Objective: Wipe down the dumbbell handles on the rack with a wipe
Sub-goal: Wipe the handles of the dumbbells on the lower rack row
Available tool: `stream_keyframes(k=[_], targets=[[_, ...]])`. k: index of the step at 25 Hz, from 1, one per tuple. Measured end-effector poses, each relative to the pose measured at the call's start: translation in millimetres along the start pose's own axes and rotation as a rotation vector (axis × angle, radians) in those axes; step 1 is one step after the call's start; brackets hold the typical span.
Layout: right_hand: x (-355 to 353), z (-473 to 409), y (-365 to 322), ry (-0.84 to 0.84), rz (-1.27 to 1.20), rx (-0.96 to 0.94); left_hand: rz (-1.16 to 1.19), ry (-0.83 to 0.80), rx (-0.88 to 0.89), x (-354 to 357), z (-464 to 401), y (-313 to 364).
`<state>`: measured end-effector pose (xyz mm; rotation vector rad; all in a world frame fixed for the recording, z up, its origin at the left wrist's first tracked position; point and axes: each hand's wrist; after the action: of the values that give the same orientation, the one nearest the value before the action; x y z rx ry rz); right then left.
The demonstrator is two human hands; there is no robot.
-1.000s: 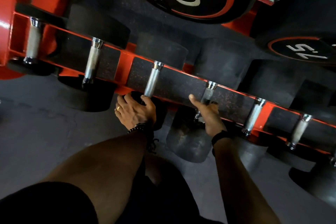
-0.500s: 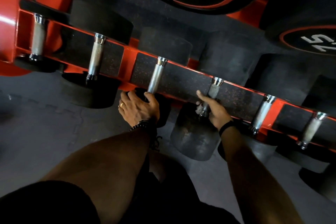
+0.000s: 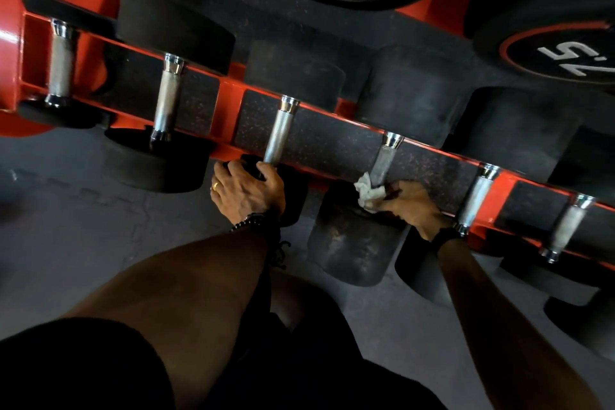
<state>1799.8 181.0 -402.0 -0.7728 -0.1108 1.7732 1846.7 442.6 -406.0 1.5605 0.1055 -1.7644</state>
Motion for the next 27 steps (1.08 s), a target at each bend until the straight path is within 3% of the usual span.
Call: stream_keyframes(k=[5,7,10,13,15,18,22,24,27], targets=[[-4,-8,-13,-0.027,-0.084,0.205,0.009,0.006,-0.005,0,1,1],[4,-17,-13,0.069,-0.068,0.253,0.002,-0.003,-0.001,0,1,1],[20,-19,-12,0.312,0.085,0.18,0.003,-0.003,-0.004,0,2,1],[32,-9,-21,0.416,-0.332,0.186,-0.007,0.0,0.009,1,1,1],[43,2,-27,0.311,-0.605,0.189,-0.013,0.0,0.003,1,0,0],[33,-1,-33,0.226,-0.736,0.159,-0.007,-0.009,-0.004,1,1,-1],[8,-32,-56,0.414,-0.615,0.119,-0.027,-0.015,0.003,2,0,1],[21,-15,-49,0.548,-0.362,0.07,-0.034,-0.016,0.005,1,0,-2],[44,16,-17,0.499,-0.173,-0.082,-0.004,-0.007,-0.001,2,1,-2]])
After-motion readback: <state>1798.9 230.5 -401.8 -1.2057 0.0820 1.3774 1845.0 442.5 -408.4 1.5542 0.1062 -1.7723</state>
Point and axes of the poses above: each hand's wrist, its own z-axis away from the middle knuckle, its own x-axis out of the palm, y = z × x, and after that the axes turned 1 degree about y, right-handed
